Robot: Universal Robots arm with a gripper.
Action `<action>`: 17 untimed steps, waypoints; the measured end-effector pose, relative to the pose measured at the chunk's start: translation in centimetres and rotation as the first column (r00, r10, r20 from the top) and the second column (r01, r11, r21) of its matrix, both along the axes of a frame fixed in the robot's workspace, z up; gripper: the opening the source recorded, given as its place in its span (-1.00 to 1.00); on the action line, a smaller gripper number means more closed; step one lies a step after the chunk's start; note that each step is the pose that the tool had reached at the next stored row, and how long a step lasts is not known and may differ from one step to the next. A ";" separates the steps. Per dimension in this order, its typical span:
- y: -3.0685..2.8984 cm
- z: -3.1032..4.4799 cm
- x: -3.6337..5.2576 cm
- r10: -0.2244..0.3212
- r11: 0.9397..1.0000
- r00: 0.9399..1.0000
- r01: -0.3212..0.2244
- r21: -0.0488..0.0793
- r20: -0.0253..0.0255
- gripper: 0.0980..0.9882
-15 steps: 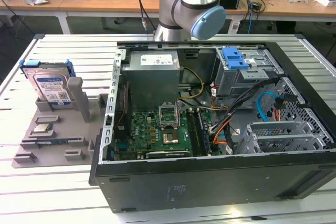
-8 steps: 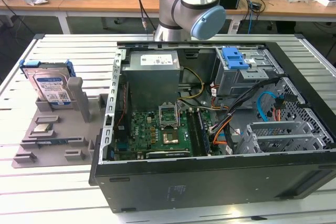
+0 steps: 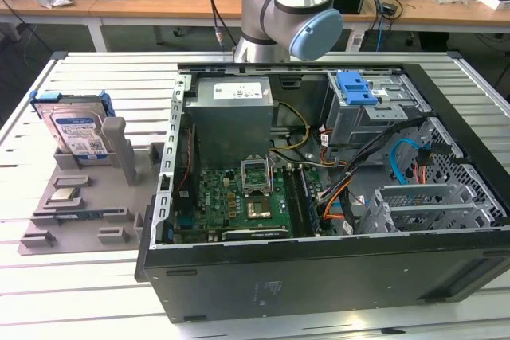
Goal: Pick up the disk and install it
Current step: 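Pick up the disk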
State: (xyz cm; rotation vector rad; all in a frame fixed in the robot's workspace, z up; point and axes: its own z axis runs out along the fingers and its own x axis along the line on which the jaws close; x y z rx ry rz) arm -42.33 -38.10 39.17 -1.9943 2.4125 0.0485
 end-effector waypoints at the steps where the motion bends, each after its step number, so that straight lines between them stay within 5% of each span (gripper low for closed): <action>1: 0.00 0.00 0.00 0.000 1.000 1.000 0.000 0.000 0.000 -0.98; 7: 0.00 0.00 0.00 0.000 1.000 1.000 0.000 0.000 0.000 -0.84; 13: 0.00 0.00 0.00 0.000 1.000 1.000 0.000 0.000 0.000 0.13; 17: 0.05 -0.02 0.05 0.043 0.999 0.999 -0.043 0.000 0.000 0.13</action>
